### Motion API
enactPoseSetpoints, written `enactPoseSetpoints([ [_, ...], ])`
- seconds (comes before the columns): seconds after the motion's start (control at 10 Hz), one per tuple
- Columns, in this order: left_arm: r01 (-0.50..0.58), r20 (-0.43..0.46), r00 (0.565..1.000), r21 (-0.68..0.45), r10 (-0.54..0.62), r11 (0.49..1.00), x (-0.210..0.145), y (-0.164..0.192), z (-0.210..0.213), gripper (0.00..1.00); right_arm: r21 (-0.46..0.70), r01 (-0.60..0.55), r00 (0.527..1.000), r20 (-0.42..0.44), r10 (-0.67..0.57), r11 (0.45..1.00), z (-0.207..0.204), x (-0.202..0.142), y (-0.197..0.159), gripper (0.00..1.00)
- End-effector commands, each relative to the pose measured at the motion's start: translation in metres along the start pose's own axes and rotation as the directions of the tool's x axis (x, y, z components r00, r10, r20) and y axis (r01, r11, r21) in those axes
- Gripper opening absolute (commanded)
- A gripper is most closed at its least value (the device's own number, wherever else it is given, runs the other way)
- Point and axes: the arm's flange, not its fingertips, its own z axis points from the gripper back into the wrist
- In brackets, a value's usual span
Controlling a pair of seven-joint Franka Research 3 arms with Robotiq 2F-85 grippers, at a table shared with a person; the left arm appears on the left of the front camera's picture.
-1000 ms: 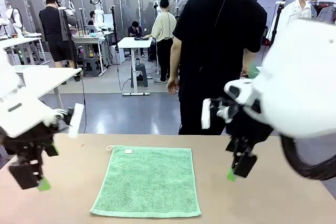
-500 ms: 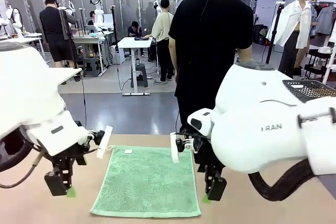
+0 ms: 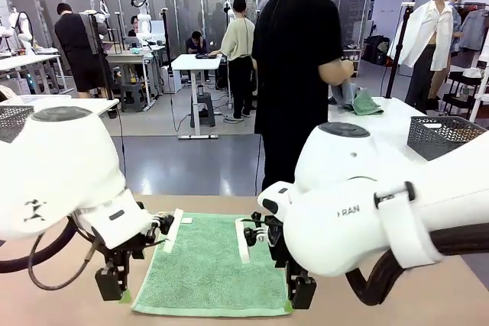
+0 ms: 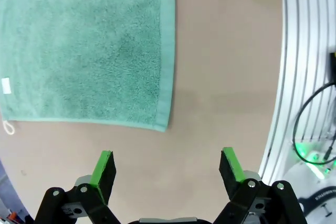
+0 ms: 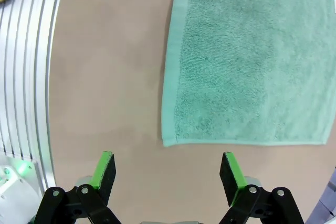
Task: Fold the towels and place them in the basket.
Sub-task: When a person lays out a Towel with hook on the table, fold it in half twice.
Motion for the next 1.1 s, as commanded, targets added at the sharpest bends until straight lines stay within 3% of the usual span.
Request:
enactPoseSetpoints([
  [0.0, -0.029, 0.014, 0.999, 0.002, 0.029, 1.0, -0.027, -0.052, -0.044, 1.0, -0.005, -0.01, 1.0, -0.001, 0.01, 1.0, -0.025, -0.003, 0.005, 1.0],
  [0.3, -0.052, -0.015, 0.999, -0.011, 0.052, 0.999, -0.026, -0.059, -0.066, 1.0, 0.03, 0.054, 0.997, -0.049, -0.053, 0.998, -0.046, -0.003, -0.004, 1.0],
  [0.8, -0.055, -0.022, 0.998, -0.012, 0.055, 0.998, -0.031, -0.057, -0.079, 1.0, 0.087, 0.126, 0.992, -0.036, -0.123, 0.988, -0.05, -0.004, -0.012, 1.0],
  [0.9, -0.068, -0.034, 0.997, -0.038, 0.066, 0.997, 0.009, 0.004, -0.062, 1.0, 0.055, 0.058, 0.997, -0.055, -0.055, 0.997, -0.053, -0.01, -0.009, 1.0],
  [1.0, -0.068, -0.034, 0.997, -0.038, 0.066, 0.997, 0.009, 0.004, -0.062, 1.0, 0.055, 0.058, 0.997, -0.055, -0.055, 0.997, -0.053, -0.01, -0.009, 1.0],
])
